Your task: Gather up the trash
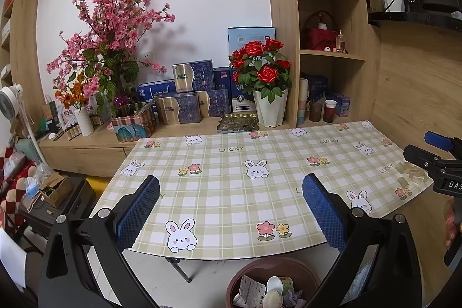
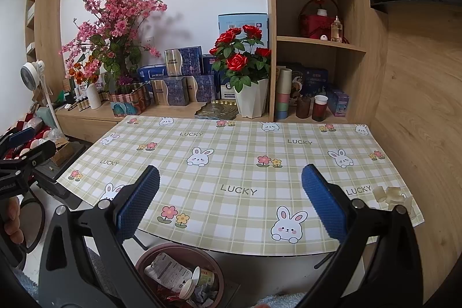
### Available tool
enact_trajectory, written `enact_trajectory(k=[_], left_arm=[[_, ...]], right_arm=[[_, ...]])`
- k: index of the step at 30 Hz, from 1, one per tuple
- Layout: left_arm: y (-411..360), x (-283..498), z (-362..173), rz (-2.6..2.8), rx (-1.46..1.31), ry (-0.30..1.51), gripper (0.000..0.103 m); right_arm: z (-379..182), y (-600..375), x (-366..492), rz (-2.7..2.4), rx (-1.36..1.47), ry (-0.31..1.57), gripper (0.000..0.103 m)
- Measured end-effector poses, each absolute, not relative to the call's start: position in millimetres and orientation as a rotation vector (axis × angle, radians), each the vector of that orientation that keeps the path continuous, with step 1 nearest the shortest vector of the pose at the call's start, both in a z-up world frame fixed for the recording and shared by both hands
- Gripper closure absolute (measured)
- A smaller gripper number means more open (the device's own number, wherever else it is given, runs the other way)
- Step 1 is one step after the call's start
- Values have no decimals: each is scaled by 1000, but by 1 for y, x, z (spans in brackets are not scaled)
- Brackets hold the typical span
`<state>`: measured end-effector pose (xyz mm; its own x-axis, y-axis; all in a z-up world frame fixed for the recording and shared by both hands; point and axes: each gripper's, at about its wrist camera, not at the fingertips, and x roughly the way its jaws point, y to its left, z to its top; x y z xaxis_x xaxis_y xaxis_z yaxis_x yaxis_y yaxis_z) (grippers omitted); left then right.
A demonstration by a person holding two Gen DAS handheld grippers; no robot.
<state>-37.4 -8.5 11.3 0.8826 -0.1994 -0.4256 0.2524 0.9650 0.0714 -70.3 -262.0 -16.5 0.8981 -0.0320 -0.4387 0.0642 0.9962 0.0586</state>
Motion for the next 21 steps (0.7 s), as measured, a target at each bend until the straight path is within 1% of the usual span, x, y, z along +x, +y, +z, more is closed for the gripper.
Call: enact_trajectory(k=[21], left_arm=[[-7,-37,10,-234,121,435,6]], right_arm=[[-17,-258,-71,-50,72,454,6]])
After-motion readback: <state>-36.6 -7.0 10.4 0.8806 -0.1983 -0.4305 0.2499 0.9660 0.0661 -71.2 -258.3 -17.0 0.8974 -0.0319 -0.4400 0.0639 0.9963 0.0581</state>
